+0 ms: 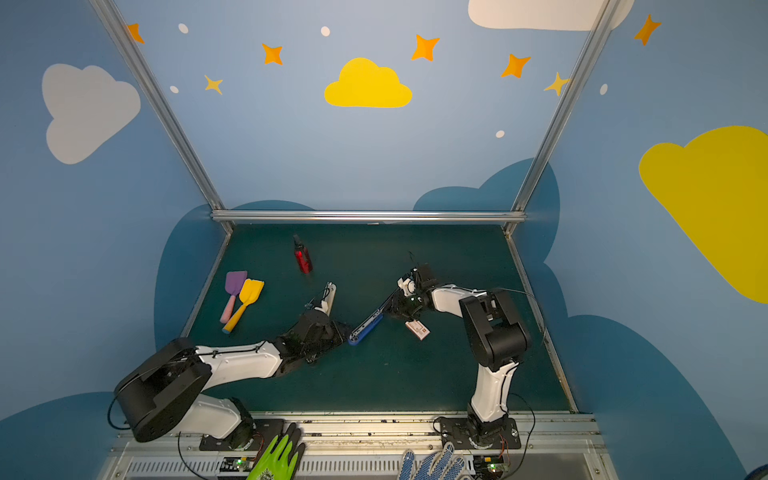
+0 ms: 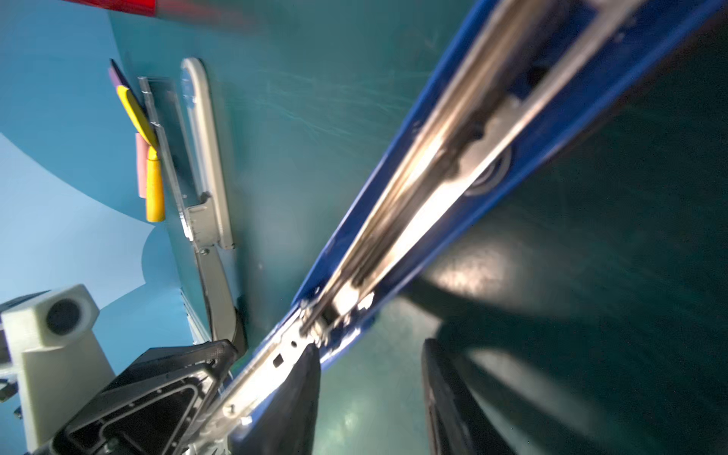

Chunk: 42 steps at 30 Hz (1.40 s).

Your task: Load the staples into the stapler

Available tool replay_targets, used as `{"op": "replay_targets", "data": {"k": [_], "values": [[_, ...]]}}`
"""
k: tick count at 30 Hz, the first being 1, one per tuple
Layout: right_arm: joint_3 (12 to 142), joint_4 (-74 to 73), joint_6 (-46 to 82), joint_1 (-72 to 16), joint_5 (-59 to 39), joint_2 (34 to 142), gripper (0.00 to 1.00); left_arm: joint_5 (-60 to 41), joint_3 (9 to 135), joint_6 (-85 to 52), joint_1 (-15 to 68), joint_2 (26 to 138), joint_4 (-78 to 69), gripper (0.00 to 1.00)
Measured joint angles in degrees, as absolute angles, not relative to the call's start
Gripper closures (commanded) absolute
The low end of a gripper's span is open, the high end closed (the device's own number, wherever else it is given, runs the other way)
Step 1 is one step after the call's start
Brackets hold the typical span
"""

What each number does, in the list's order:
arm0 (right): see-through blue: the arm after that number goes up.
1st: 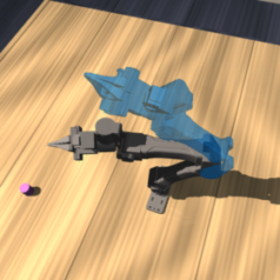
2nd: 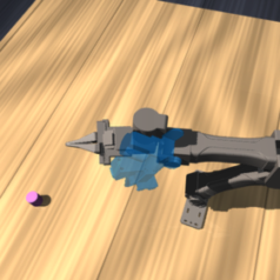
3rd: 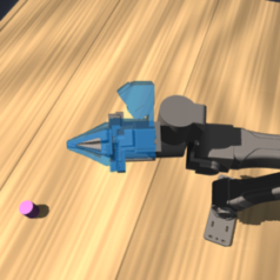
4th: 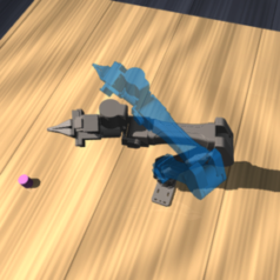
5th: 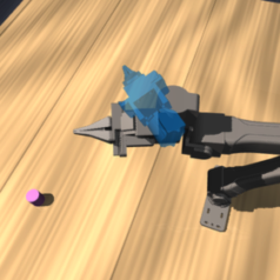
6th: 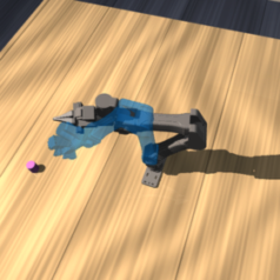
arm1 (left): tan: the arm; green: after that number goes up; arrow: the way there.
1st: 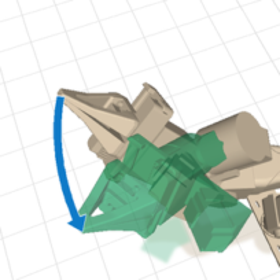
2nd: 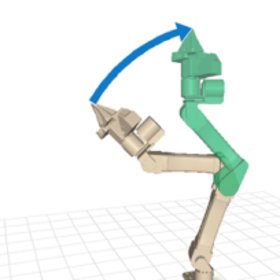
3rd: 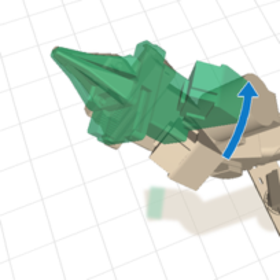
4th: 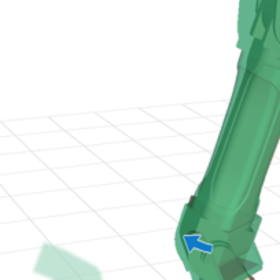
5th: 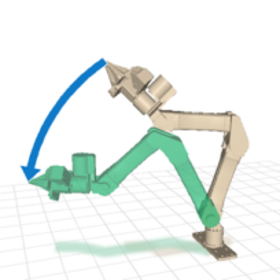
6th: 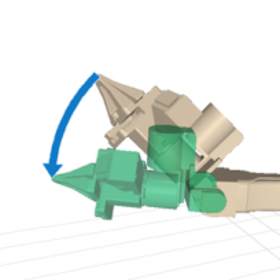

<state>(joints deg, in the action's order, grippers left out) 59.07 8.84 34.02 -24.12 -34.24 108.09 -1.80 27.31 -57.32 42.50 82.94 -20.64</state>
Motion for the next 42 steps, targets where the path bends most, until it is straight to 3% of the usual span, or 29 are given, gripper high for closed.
{"op": "replay_targets", "data": {"k": [6, 11, 19, 33, 42], "values": [[61.5, 8.9, 36.3, -24.3, -32.1, 108.9, 0.63, -1.8, 27.0, -57.5, 42.3, 82.9, -18.5, 0.75], [63.3, 10.0, 36.9, -24.3, -30.7, 109.7, 0.60, -1.8, 26.0, -57.5, 42.2, 80.3, -16.2, 0.71], [70.3, 13.1, 35.7, -24.8, -30.5, 114.2, 0.59, -1.1, 26.4, -56.9, 42.2, 74.3, -9.2, 0.55], [86.9, 19.0, 32.8, -27.3, -30.9, 124.1, 0.60, 1.7, 27.7, -57.5, 41.8, 66.5, 1.8, 0.47], [86.6, 21.8, 32.1, -27.8, -28.5, 123.6, 0.57, 3.4, 30.2, -57.6, 39.2, 60.1, 9.8, 0.37]]}}
